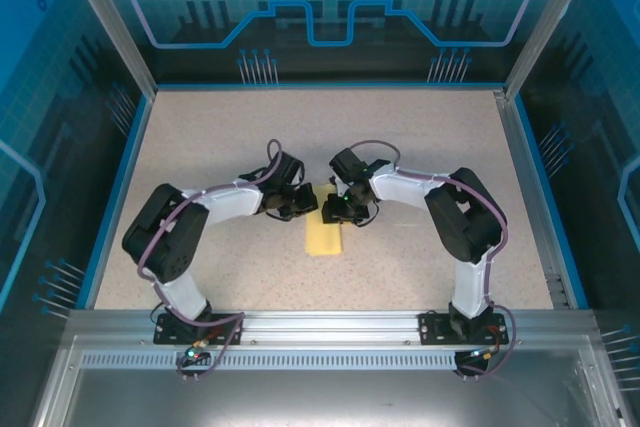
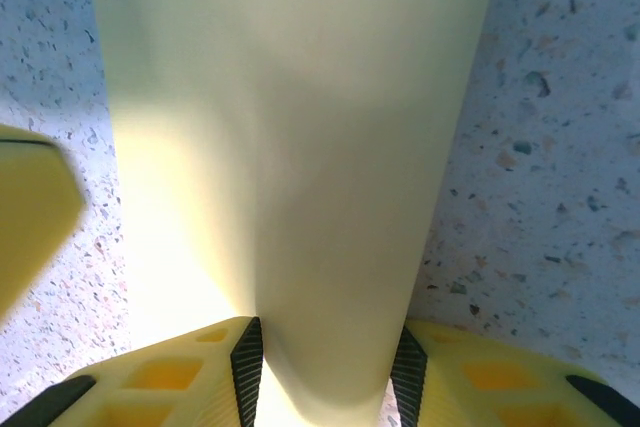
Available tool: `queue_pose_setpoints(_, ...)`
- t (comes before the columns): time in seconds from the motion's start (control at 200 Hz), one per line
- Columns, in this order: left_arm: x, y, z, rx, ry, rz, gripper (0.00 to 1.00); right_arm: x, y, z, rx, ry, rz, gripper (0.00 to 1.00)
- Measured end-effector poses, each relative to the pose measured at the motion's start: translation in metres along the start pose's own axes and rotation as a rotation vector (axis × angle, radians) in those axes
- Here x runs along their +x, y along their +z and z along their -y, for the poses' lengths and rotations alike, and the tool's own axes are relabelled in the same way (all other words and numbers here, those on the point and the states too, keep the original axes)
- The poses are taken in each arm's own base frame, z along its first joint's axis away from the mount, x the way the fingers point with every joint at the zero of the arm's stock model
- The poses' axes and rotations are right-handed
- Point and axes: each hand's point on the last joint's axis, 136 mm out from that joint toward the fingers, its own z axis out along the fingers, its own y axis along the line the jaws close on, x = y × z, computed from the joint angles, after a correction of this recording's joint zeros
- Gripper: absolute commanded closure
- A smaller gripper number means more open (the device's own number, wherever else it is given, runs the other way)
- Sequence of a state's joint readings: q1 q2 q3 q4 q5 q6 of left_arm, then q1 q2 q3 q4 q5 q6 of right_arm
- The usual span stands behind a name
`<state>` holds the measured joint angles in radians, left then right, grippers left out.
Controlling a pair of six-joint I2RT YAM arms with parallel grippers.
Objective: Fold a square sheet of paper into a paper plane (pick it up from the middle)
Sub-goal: Fold the square sheet of paper in half at the center of the table.
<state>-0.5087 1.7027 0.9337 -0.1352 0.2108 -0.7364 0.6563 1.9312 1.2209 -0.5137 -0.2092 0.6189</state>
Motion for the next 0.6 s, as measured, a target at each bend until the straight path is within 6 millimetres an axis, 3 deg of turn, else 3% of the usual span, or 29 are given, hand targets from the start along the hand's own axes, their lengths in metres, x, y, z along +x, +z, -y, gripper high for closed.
queue_pose_setpoints(0.245,-0.018,-0.032,0.007,-0.02,-0.004,0.121,0.83,0.001,0.0,0.0,0.004,-0.048,-0.012,0.58)
queue_pose_setpoints(0.6,-0.019,-0.039,-0.029,-0.101,-0.089,0.145,0.77,0.001,0.001,0.001,-0.005,-0.093,-0.036,0.58)
